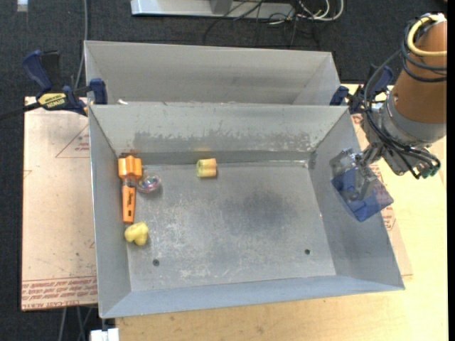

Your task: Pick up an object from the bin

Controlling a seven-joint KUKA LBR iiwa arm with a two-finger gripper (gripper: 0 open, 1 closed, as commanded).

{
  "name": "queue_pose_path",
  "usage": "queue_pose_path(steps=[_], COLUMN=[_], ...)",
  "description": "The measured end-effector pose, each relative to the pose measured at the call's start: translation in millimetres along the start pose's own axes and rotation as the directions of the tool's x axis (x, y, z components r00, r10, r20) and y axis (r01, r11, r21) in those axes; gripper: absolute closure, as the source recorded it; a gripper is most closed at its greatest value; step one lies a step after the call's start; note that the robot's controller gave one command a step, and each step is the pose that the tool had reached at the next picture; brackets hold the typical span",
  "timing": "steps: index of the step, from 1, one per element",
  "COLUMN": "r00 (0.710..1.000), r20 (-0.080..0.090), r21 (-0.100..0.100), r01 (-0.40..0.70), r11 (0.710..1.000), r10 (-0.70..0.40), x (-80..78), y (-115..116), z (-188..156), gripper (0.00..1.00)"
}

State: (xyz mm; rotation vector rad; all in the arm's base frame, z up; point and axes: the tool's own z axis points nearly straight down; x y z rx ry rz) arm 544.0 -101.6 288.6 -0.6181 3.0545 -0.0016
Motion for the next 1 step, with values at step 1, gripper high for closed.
queue_pose_path(steps=[1], r00=[0.998], r20=[-0.005], r21=[-0.006], r01=[0.064], r11=[0.998], r10=[-0.064], x=[32.9], y=[23.3], z=[72.2], gripper=[1.00])
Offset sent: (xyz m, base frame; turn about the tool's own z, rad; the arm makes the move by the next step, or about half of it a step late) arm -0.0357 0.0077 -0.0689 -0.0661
